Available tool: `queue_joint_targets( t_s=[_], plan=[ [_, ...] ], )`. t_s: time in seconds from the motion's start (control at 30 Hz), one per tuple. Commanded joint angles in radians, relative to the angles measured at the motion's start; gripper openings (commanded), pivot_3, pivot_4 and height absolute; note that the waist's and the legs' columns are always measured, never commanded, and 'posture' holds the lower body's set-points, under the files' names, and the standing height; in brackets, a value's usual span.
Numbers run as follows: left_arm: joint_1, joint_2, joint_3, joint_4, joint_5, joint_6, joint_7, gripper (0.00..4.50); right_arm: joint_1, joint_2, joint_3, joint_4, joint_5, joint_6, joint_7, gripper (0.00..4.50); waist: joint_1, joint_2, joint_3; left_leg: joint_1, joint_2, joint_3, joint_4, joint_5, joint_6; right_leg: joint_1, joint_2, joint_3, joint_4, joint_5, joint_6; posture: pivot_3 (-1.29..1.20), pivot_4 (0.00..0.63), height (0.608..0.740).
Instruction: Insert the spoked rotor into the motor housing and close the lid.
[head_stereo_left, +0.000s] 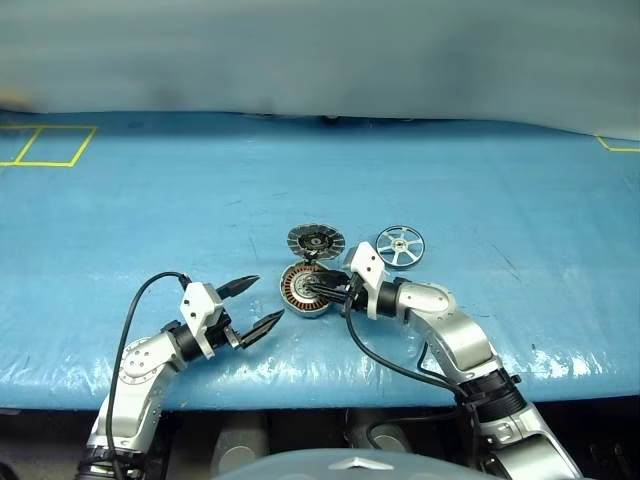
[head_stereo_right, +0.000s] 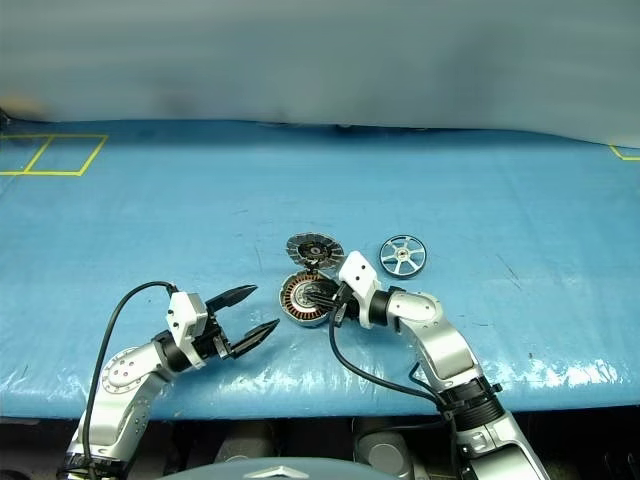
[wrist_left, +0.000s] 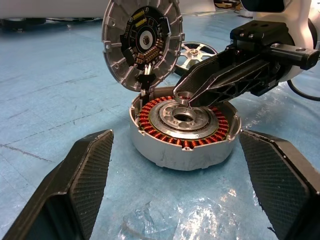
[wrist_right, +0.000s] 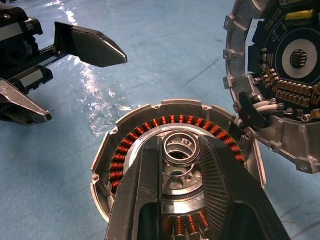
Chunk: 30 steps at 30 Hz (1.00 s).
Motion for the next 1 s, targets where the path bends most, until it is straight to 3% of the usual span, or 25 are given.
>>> queue_joint_targets(
  t_s=[0.03, 1.0],
  plan=[
    [-0.008, 0.003, 0.001, 0.002, 0.001, -0.023, -0.009, 4.26, -0.008, 0.006, 0.002, -0.01, 0.002, -0.022, 0.006, 0.69, 0.0, 0.0, 0.0, 0.0, 0.0, 0.0, 0.0, 0.0, 0.0, 0.0, 0.0, 0.0, 0.0, 0.0, 0.0, 0.0, 0.15, 0.74],
    [-0.022, 0.002, 0.002, 0.024, 0.028, -0.045, 0.003, 4.26, -0.011, 0.007, 0.012, 0.026, -0.018, -0.049, 0.021, 0.69, 0.0, 0.0, 0.0, 0.0, 0.0, 0.0, -0.001, 0.0, 0.0, 0.0, 0.0, 0.0, -0.001, 0.0, 0.0, 0.0, 0.15, 0.74]
  ],
)
